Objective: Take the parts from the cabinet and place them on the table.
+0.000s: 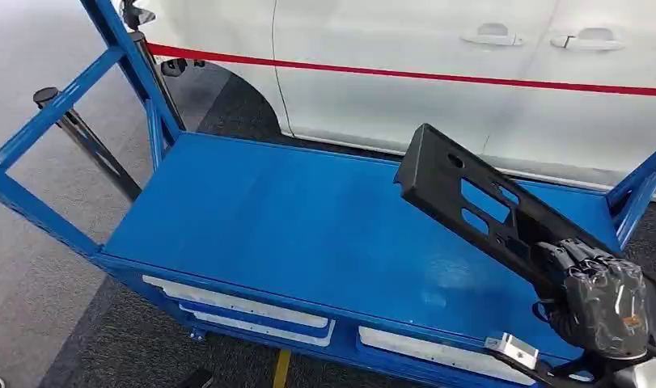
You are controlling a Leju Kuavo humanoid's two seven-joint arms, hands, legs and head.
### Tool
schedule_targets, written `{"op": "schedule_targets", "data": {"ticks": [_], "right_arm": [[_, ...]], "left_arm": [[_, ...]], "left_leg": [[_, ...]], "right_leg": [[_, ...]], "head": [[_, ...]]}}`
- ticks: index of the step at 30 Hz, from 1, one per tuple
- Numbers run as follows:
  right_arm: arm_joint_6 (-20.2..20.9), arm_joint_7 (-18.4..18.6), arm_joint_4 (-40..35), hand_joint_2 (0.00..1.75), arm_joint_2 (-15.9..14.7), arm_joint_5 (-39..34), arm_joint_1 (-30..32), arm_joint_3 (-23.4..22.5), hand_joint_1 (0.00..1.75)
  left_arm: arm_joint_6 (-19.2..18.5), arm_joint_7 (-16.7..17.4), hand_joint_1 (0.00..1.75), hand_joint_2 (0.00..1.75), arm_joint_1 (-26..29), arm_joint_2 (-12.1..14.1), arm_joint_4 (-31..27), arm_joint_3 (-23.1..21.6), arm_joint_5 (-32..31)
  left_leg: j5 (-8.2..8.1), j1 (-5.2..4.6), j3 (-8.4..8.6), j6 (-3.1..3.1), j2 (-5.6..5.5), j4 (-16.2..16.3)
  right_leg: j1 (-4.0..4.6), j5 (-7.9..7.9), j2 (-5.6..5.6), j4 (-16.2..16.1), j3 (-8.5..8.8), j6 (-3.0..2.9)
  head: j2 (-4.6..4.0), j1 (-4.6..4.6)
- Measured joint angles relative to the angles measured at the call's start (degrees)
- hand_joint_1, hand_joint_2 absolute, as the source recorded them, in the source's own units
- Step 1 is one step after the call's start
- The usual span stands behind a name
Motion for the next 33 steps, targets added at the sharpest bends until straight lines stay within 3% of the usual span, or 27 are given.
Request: {"op": "schedule_targets", "data": {"ticks": [1, 2, 3, 5, 6, 7, 8, 10, 11, 12, 13, 14, 15, 16, 17, 18, 21, 22, 23, 24, 26, 27, 28, 29, 31, 32, 33], "right_arm": [[0.0, 0.0, -0.3, 1.75, -0.2, 0.0, 0.2, -0.2, 1.75], [0.0, 0.0, -0.6, 1.75, -0.3, -0.1, 0.4, -0.4, 1.75], [0.0, 0.0, -0.7, 1.75, -0.5, -0.1, 0.6, -0.5, 1.75], [0.0, 0.1, -1.2, 1.75, -0.8, -0.1, 1.2, -0.8, 1.75], [0.0, 0.2, -1.6, 1.75, -1.0, -0.1, 1.7, -0.9, 1.75], [0.0, 0.2, -1.8, 1.75, -1.3, -0.1, 2.0, -1.1, 1.75], [0.0, 0.2, -2.0, 1.75, -1.5, -0.1, 2.2, -1.4, 1.75], [0.0, 0.4, -2.4, 1.75, -1.8, -0.1, 2.8, -1.7, 1.75], [-0.1, 0.5, -2.5, 1.75, -1.9, -0.1, 3.2, -1.8, 1.75], [-0.1, 0.6, -2.5, 1.75, -1.9, -0.1, 3.6, -1.9, 1.75], [-0.1, 0.7, -2.6, 1.75, -2.0, -0.1, 4.0, -2.1, 1.75], [-0.1, 0.7, -2.8, 1.75, -2.2, -0.1, 4.4, -2.3, 1.75], [-0.1, 0.8, -3.2, 1.75, -2.4, -0.1, 4.8, -2.6, 1.75], [-0.1, 0.9, -3.5, 1.75, -2.5, -0.1, 5.0, -2.8, 1.75], [-0.1, 0.9, -3.6, 1.75, -2.6, 0.0, 5.1, -3.0, 1.75], [-0.1, 1.0, -3.9, 1.75, -2.9, 0.0, 5.4, -3.2, 1.75], [0.0, 1.1, -4.4, 1.75, -2.8, 0.7, 5.9, -3.3, 1.75], [0.3, 1.1, -4.4, 1.75, -2.3, 1.7, 5.7, -3.3, 1.75], [0.7, 1.2, -4.4, 1.75, -1.7, 2.8, 5.2, -3.1, 1.75], [1.4, 1.7, -4.4, 1.75, -0.7, 4.1, 4.5, -2.5, 1.75], [2.7, 3.1, -4.0, 1.75, 2.1, 6.2, 2.3, -0.3, 1.75], [3.2, 3.5, -3.6, 1.75, 3.5, 6.8, 1.0, 1.0, 1.75], [3.8, 3.9, -3.0, 1.75, 4.6, 7.2, -0.5, 2.4, 1.75], [4.3, 4.5, -2.3, 1.75, 5.8, 7.5, -1.9, 3.9, 1.75], [4.6, 5.0, -1.6, 1.75, 7.3, 7.6, -4.0, 5.8, 1.75], [4.6, 5.2, -1.3, 1.75, 7.9, 7.6, -4.9, 6.4, 1.75], [4.6, 5.3, -1.1, 1.75, 8.4, 7.6, -5.7, 6.9, 1.75]], "left_arm": [[0.0, 0.0, 0.00, 1.75, -0.1, 0.0, 0.0, 0.0, -0.1], [-0.1, 0.0, 0.00, 1.75, -0.1, 0.4, 0.0, 0.0, -0.1], [-0.1, 0.0, 0.00, 1.75, 0.0, 0.2, 0.0, -0.1, -0.1], [-0.1, -0.1, 0.00, 1.75, -0.1, 0.3, 0.0, -0.1, -0.2], [-0.2, -0.1, 0.00, 1.75, -0.1, 0.4, 0.0, -0.1, -0.2], [-0.3, -0.1, 0.00, 1.75, 0.0, 0.3, 0.0, -0.1, -0.2], [-0.4, -0.1, 0.00, 1.75, 0.0, 0.3, 0.0, -0.1, -0.2], [-0.7, -0.1, 0.00, 1.75, 0.0, 0.3, 0.0, -0.1, -0.2], [-0.7, -0.1, 0.00, 1.75, 0.0, 0.2, 0.0, -0.1, -0.2], [-0.7, -0.1, 0.00, 1.75, 0.0, 0.1, 0.0, -0.1, -0.2], [-0.7, -0.1, 0.00, 1.75, 0.0, 0.0, 0.0, -0.1, -0.2], [-0.7, -0.1, 0.00, 1.75, 0.0, -0.1, 0.0, -0.1, -0.2], [-0.7, -0.1, 0.00, 1.75, 0.0, -0.1, 0.0, -0.1, -0.2], [-0.7, -0.1, 0.00, 1.75, 0.0, -0.2, 0.0, -0.1, -0.2], [-0.7, -0.1, 0.00, 1.75, 0.0, 0.0, 0.0, -0.1, -0.2], [-0.7, -0.1, 0.00, 1.75, -0.1, 0.0, 0.0, -0.1, -0.2], [-0.7, -0.1, 0.00, 1.75, 0.1, 0.0, 0.0, -0.1, -0.1], [-0.7, -0.1, 0.00, 1.75, 0.3, 0.3, 0.0, -0.1, 0.0], [-0.9, -0.1, 0.00, 1.75, 0.4, 0.5, 0.0, -0.1, 0.1], [-1.1, -0.2, 0.00, 1.75, 0.4, 0.9, 0.0, -0.1, 0.5], [-2.1, -0.4, 0.00, 1.75, 0.4, 1.9, 0.0, 0.1, 1.2], [-2.4, -0.3, 0.00, 1.75, 0.4, 2.4, 0.0, 0.1, 1.2], [-2.8, -0.3, 0.00, 1.75, 0.3, 2.7, 0.0, 0.2, 1.3], [-3.0, -0.2, 0.00, 1.75, 0.4, 3.0, 0.0, 0.2, 1.4], [-3.0, -0.1, 0.00, 1.75, 0.4, 3.4, 0.0, 0.2, 1.8], [-3.0, -0.1, 0.00, 1.75, 0.4, 3.7, 0.0, 0.2, 1.8], [-3.0, 0.0, 0.00, 1.75, 0.4, 4.0, 0.0, 0.2, 1.9]], "left_leg": [[1.25, -0.66, 2.78, 1.22, 0.01, -4.8], [0.26, -0.73, 3.79, 1.94, 0.39, -7.0], [1.41, -0.91, 3.33, 1.37, 0.68, -7.0], [2.20, -1.29, 2.97, 1.77, 0.58, -7.4], [3.35, -1.33, 2.85, 1.97, 0.59, -8.6], [4.77, -0.64, 2.99, 1.73, 0.96, -9.9], [5.66, -0.67, 2.64, 1.97, 0.93, -10.4], [6.89, -0.57, 0.86, 1.92, 1.01, -10.2], [7.36, -0.57, -0.17, 1.84, 1.02, -10.0], [7.81, -0.53, -1.22, 1.76, 1.02, -9.5], [8.11, -0.43, -2.22, 1.56, 1.03, -8.9], [8.33, -0.22, -3.31, 1.27, 1.02, -8.2], [8.46, 0.00, -4.29, 1.04, 1.02, -7.4], [8.49, 0.22, -5.19, 0.87, 1.01, -6.5], [8.53, 0.02, -6.16, 0.36, 0.93, -5.7], [8.70, -0.08, -6.49, 0.07, 0.90, -5.2], [9.86, -0.20, -6.82, -1.10, 0.74, -5.4], [9.38, 0.07, -7.28, -1.39, 0.73, -4.9], [7.27, 0.19, -8.09, -1.75, 0.64, -3.7], [3.79, 0.22, -9.15, -2.03, 0.60, -0.5], [-1.51, 0.27, -11.48, -2.49, 0.59, 7.9], [-2.40, 0.26, -12.07, -2.55, 0.59, 11.0], [-1.63, 0.25, -11.57, -2.47, 0.58, 11.9], [0.08, 0.23, -9.92, -2.25, 0.55, 10.3], [3.98, -0.14, -3.24, -1.21, 0.48, 0.7], [3.94, -0.44, 0.19, -0.37, 0.38, -4.6], [2.92, -0.52, 2.02, -0.10, 0.39, -7.8]], "right_leg": [[0.12, 0.35, 0.00, 0.0, -0.15, 0.00], [0.28, 0.75, -0.07, -0.1, -0.31, 0.34], [-0.23, 1.27, -0.17, -0.4, -0.20, 0.67], [-0.76, 2.38, -0.23, -1.2, -0.28, 1.35], [-0.64, 3.27, -0.24, -2.0, -0.08, 1.78], [-0.67, 2.57, -0.21, -1.8, -0.26, 1.99], [-0.65, 0.02, 0.06, -0.8, -0.88, 2.31], [-0.99, -6.84, 0.07, 6.4, -2.69, 2.99], [-1.22, -8.95, 0.06, 10.7, -3.64, 3.36], [-1.39, -9.13, 0.05, 13.7, -3.95, 3.69], [-1.59, -7.84, 0.05, 14.4, -3.25, 3.97], [-1.81, -5.72, 0.04, 12.6, -1.36, 4.29], [-2.02, -3.85, 0.03, 9.0, 1.53, 4.58], [-2.28, -3.11, 0.00, 3.8, 5.27, 4.93], [-1.94, -5.97, 0.12, -0.3, 7.72, 5.15], [-1.50, -5.93, 0.37, -1.1, 7.87, 3.76], [-1.47, -5.30, 0.22, -0.9, 6.91, 2.34], [-1.90, -4.59, 0.05, -1.3, 6.33, 1.40], [-1.74, -4.07, 0.00, -1.3, 5.72, 0.73], [-1.67, -3.48, -0.01, -1.3, 4.98, 0.22], [-1.44, -2.33, 0.13, -1.2, 3.48, -0.06], [-1.35, -1.82, 0.16, -1.1, 2.76, -0.09], [-1.22, -1.30, 0.21, -1.0, 2.05, -0.09], [-1.09, -0.87, 0.22, -1.0, 1.44, -0.08], [-0.79, -0.04, 0.20, -0.9, 0.54, 0.04], [-0.89, 0.34, 0.05, -0.9, 0.32, 0.14], [-0.61, 0.79, -0.07, -0.9, 0.07, 0.55]], "head": [[0.00, 0.00], [0.02, 0.11], [0.00, 0.09], [0.00, 0.02], [0.00, 0.04], [0.00, 0.07], [0.00, 0.09], [0.00, 0.11], [0.00, 0.09], [0.00, 0.09], [0.00, 0.09], [0.00, 0.09], [0.00, 0.09], [0.00, 0.09], [0.00, 0.15], [0.02, -0.02], [0.00, -0.11], [0.00, -0.11], [0.02, -0.13], [0.00, -0.13], [0.00, -0.15], [0.00, -0.13], [0.00, -0.13], [0.00, -0.13], [0.00, -0.15], [0.00, -0.13], [0.00, -0.13]]}}
